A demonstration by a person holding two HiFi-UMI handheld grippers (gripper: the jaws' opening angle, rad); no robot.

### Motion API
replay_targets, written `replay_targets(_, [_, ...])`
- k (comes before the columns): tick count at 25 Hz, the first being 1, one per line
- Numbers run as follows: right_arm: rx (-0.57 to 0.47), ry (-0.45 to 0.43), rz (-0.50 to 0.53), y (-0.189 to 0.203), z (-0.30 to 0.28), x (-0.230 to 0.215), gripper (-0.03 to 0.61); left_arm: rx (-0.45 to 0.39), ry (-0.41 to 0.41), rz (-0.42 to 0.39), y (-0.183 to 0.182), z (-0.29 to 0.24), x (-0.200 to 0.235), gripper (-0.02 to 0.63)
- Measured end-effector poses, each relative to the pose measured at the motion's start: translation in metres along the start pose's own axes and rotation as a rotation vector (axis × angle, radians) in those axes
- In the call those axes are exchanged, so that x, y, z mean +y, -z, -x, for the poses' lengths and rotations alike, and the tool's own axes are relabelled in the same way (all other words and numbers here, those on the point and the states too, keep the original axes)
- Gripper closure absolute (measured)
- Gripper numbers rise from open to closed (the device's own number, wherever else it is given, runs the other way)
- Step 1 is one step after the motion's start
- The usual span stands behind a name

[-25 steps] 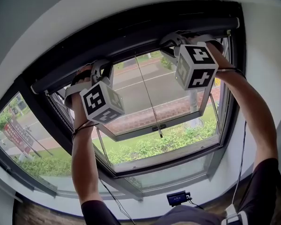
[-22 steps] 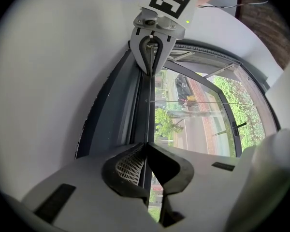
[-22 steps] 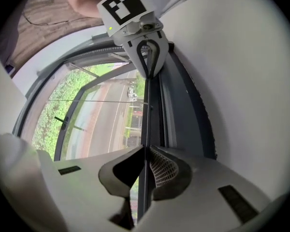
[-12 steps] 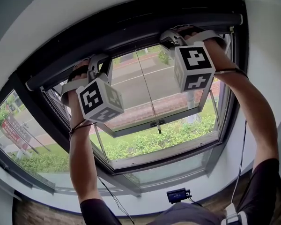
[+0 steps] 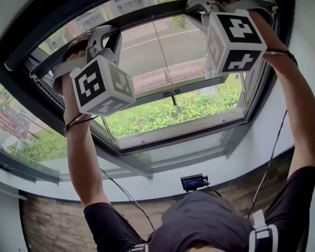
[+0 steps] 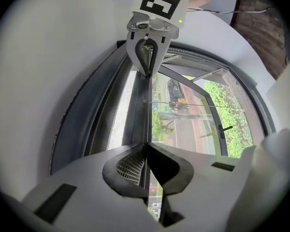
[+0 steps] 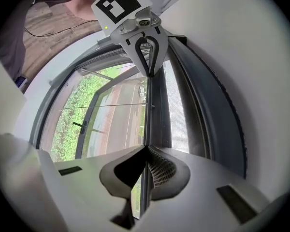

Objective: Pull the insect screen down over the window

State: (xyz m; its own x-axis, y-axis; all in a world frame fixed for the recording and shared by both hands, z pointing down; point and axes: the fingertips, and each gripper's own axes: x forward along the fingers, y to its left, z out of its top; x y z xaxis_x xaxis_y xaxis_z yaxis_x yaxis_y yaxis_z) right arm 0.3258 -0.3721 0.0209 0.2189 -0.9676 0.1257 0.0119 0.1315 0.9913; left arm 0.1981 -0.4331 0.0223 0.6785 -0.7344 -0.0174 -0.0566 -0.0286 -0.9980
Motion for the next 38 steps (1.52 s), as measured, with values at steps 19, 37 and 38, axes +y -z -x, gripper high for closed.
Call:
replay_targets(19, [-0.026, -0.288, -0.078, -0.003, -0.021, 0.173, 0.557, -0.006, 0.231, 0.106, 0.006, 0.002, -0.175, 0.591])
replay_targets(37, [-0.023, -0.530, -0.126, -0.009, -0.044, 0.324, 0.557, -0.008, 0.474, 0.182, 0.015, -0.002, -0.328, 0.591])
replay_targets(38, [-0.018, -0.533, -0.122, -0.009, -0.045, 0.325, 0.557, -0.006, 0.482, 0.182, 0.016, -0.002, -0.330, 0.591])
